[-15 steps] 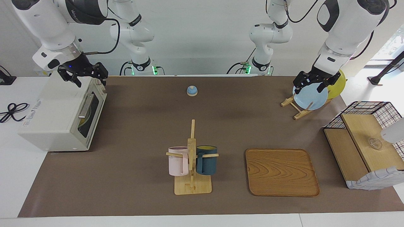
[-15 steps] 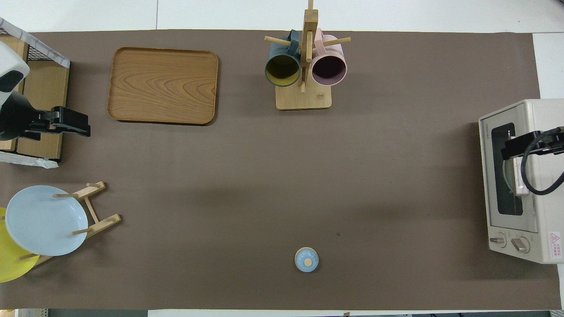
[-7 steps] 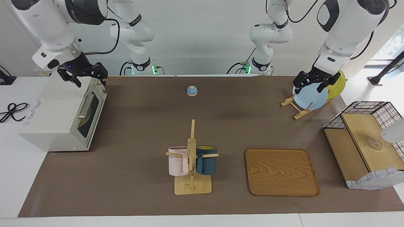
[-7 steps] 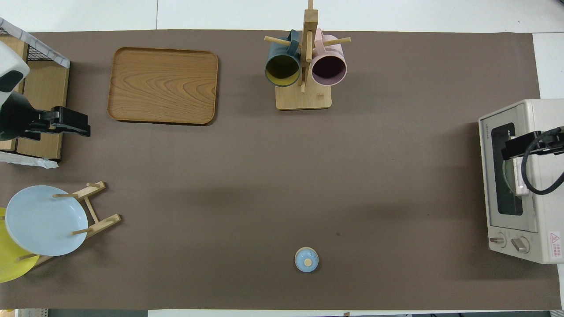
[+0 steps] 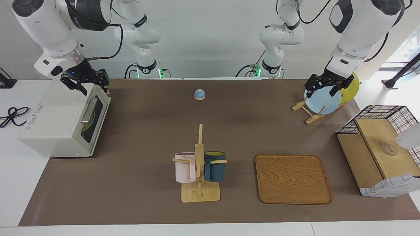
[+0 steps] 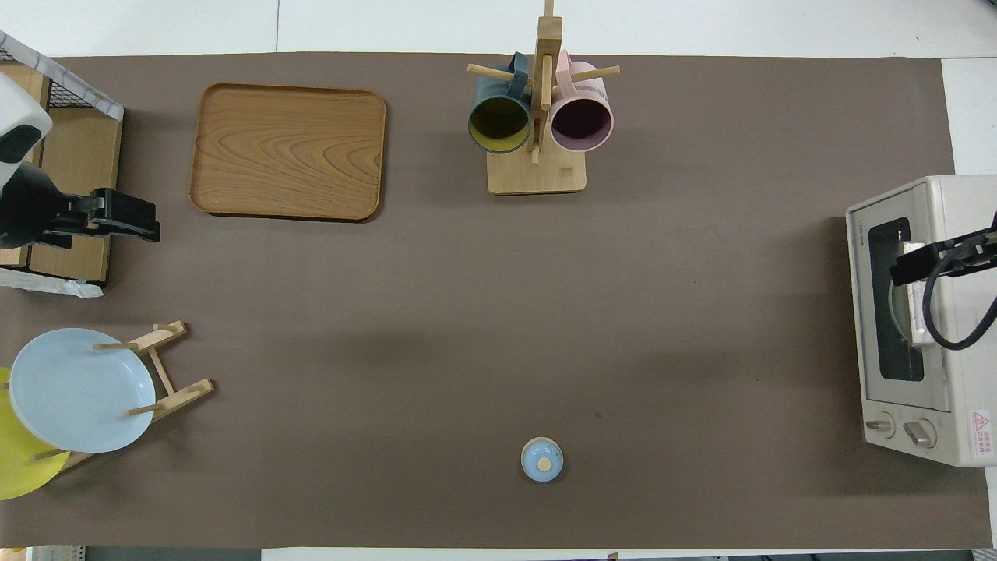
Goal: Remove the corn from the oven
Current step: 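Reach the right gripper into the open toaster oven toward the plate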
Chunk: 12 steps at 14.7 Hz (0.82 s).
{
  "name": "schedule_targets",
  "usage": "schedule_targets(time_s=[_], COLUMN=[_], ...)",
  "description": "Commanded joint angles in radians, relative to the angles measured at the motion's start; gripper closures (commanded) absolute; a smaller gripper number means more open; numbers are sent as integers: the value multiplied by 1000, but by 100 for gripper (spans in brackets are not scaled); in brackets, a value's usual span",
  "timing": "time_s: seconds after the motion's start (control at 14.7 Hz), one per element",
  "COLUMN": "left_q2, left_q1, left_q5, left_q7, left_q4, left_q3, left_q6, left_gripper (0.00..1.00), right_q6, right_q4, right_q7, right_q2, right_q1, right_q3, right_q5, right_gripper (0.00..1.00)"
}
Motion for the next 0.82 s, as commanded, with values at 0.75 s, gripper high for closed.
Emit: schedule_targets(time_s=[0.75], left_q2=[-23], left_q1=[13], left_q5=[19], left_q7=[0], left_q4=[-23], left_q3=[-9], left_q6=[-5], left_gripper=[0], right_q6=[333], right_q4=[-299], right_q7=[6], right_q2=[-41], right_q1=[-158], right_q3=[2], right_q5=[19], right_gripper=[100])
